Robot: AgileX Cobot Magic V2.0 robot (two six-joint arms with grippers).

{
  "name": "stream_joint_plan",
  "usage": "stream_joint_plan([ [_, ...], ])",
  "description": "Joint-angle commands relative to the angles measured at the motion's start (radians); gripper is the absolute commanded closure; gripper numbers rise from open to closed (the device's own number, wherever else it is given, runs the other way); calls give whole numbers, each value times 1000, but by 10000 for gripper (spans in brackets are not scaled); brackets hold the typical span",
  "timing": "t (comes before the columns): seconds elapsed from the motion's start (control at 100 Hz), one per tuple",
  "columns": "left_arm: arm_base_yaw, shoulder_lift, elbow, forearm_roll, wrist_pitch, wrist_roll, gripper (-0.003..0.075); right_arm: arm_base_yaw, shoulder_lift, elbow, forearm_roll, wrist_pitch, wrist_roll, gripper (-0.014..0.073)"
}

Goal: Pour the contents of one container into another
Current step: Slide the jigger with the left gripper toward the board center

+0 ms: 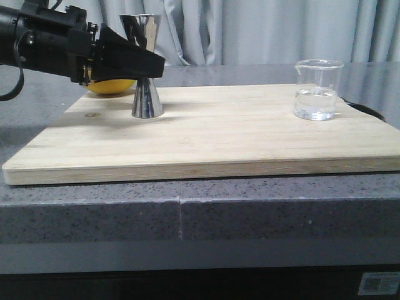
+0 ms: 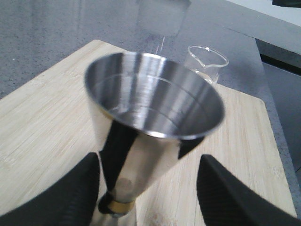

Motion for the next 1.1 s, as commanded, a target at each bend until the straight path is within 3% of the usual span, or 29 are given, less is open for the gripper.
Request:
stream_joint_plan([
  [0.0, -10, -41, -28, -31, -43, -9, 354, 2, -2, -38, -13, -79, -7, 116],
  [0.73, -10, -41, -28, -31, -41, -3, 556, 2, -2, -38, -13, -79, -7, 116],
  [1.09, -12, -45, -28, -22, -98, 23, 566, 2, -2, -38, -13, -79, -7, 116],
])
